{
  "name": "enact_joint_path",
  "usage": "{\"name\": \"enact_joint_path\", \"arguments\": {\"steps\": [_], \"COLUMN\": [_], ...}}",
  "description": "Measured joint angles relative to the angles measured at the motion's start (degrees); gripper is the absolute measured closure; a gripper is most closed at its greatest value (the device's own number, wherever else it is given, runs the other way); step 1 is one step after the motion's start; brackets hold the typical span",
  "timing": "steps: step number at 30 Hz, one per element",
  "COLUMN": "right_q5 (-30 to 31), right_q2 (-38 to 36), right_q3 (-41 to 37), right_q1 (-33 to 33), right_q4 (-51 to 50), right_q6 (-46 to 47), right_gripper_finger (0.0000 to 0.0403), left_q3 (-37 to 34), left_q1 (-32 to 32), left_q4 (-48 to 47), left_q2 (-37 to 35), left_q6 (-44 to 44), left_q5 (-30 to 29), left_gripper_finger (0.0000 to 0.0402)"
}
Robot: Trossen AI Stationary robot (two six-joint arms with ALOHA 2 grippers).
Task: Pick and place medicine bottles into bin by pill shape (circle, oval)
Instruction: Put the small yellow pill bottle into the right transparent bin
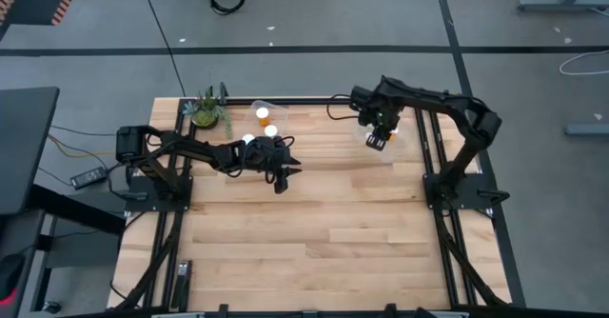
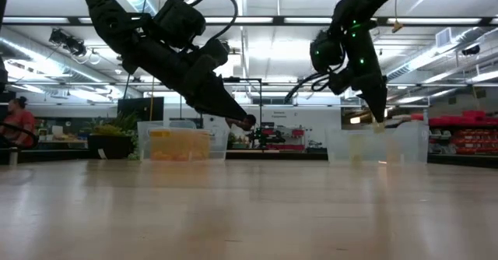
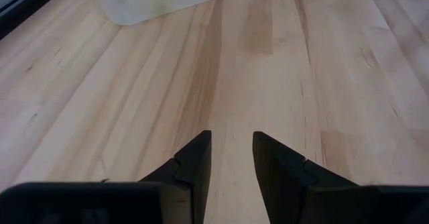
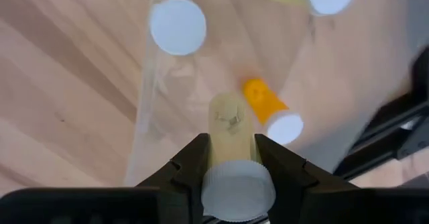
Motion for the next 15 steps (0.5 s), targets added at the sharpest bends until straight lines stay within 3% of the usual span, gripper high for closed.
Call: {"name": "enact_joint_path", "arguments": {"steps": [15], "right_q5": [-2.65], "right_q2": [7.25], "right_q3": [-0.09], "right_q1": [-0.76], "right_q4": [2.62], "right_q6": [-1.65], "right_gripper_finger": [0.0282], "left_q3": [0.02], "left_q1": [0.00], "left_q4": [0.02], "left_q2": [0.00], "left_q6": [0.00], "left_q5": [0.00], "left_gripper_finger": [0.0273]}}
